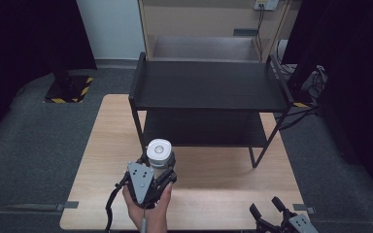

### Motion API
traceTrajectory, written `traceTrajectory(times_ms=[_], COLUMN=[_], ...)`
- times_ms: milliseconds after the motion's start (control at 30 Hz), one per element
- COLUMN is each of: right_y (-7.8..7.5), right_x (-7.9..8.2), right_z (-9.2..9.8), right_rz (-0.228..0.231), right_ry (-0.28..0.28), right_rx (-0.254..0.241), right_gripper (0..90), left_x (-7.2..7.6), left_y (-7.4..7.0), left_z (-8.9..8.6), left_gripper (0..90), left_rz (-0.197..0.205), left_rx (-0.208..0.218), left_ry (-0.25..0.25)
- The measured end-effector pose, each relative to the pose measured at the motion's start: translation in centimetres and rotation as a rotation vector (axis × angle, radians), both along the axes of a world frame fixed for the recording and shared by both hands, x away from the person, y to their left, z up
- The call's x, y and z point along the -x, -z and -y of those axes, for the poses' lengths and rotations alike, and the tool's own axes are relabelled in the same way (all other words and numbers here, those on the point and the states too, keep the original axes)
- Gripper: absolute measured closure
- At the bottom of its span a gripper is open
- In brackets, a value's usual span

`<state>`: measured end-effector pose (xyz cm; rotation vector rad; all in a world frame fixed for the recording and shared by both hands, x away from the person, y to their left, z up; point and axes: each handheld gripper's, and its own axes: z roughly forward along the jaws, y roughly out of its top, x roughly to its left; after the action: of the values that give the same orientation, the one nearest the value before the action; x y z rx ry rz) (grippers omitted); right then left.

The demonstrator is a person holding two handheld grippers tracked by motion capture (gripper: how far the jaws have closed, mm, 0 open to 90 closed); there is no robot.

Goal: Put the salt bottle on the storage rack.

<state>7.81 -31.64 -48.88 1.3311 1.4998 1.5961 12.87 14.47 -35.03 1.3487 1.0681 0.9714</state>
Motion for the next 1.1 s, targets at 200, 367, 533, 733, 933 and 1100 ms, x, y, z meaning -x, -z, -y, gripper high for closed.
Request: traceTrajectory(times_ms=[200,367,533,733,933,1100], right_y=[0.0,0.0,0.0,-0.3,-0.3,-0.2], right_x=[-0.3,-0.7,-1.1,-1.5,-1.9,-2.0], right_z=[0.2,0.4,0.6,1.1,1.4,1.6], right_rz=[0.004,0.008,0.007,0.005,0.001,-0.006], right_ry=[0.006,0.012,0.013,0.019,0.025,0.034], right_rx=[-0.006,-0.012,-0.014,-0.009,-0.008,-0.007], right_gripper=[7.3,7.4,7.4,7.7,7.7,7.6], left_x=[-1.3,-2.5,-3.9,-5.6,-7.4,-8.5], left_y=[-1.2,-1.7,-1.9,-2.1,-2.0,-1.9], left_z=[1.0,1.7,2.2,2.6,2.6,2.8], left_gripper=[30.0,30.0,30.1,30.0,30.0,30.1], left_rz=[0.005,0.001,-0.003,-0.01,-0.029,-0.042], left_rx=[-0.01,-0.017,-0.014,-0.016,-0.029,-0.035], left_ry=[0.014,0.023,0.019,-0.001,-0.021,-0.029])
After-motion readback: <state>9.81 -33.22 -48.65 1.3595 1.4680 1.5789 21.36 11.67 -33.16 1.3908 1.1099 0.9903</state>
